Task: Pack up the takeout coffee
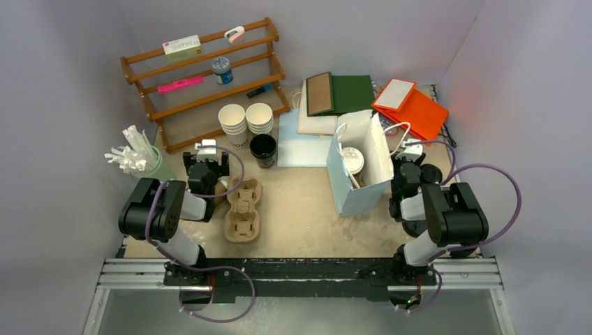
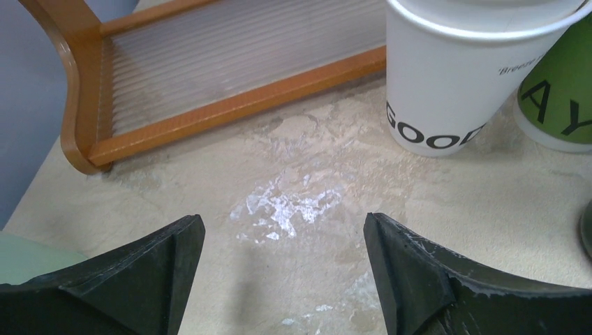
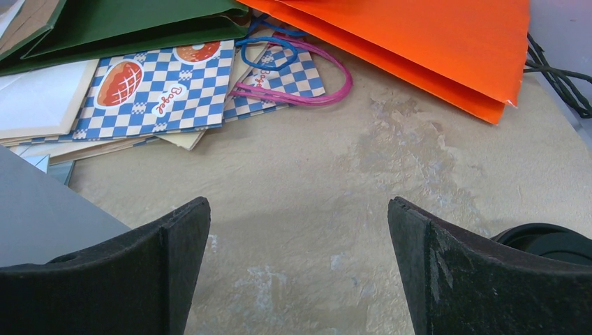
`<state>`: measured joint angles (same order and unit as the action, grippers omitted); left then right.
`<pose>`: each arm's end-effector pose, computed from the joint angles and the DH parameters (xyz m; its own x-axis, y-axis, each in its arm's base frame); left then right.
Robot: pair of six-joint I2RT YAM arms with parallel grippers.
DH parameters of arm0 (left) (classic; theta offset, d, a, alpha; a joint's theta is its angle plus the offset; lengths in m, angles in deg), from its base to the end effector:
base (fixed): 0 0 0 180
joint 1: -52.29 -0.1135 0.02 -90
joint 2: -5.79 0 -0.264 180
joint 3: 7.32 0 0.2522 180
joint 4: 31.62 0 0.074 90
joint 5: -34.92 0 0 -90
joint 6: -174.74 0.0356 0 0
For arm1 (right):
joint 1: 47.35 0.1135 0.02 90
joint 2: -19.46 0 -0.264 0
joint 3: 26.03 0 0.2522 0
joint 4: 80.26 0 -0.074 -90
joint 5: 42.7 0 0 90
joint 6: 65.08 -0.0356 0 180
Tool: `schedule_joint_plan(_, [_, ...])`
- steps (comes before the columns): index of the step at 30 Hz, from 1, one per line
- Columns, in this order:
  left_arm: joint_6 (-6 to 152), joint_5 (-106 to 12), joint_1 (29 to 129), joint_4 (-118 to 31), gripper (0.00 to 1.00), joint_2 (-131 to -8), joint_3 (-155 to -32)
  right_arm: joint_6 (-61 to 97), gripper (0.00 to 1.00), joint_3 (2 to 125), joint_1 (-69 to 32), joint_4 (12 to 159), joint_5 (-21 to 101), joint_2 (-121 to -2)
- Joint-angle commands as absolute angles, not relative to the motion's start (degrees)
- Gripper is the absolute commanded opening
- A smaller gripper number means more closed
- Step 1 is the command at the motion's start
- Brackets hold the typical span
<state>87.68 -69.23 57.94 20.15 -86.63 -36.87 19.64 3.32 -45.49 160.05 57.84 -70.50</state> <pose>0.2523 -0.0162 0.1319 -0.1987 0.0696 -0.9776 -0.1332 0.9863 0.0973 0.2527 0.0017 0.1572 0.0087 0.0908 -0.9958 0.1508 0.9844 0.0911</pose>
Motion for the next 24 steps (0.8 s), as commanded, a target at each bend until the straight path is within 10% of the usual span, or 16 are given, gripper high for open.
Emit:
schedule_joint_plan(1, [89.4, -68.6, 58.2, 26.5, 0.89, -87.5, -36.5, 20.5, 0.99, 3.2, -45.3, 163.3, 57.6, -70.3])
schedule_joint_plan(24, [89.6, -68.5, 58.4, 25.7, 0.97, -87.6, -37.0, 20.6, 0.99, 3.2, -45.4, 163.3, 57.6, -70.3])
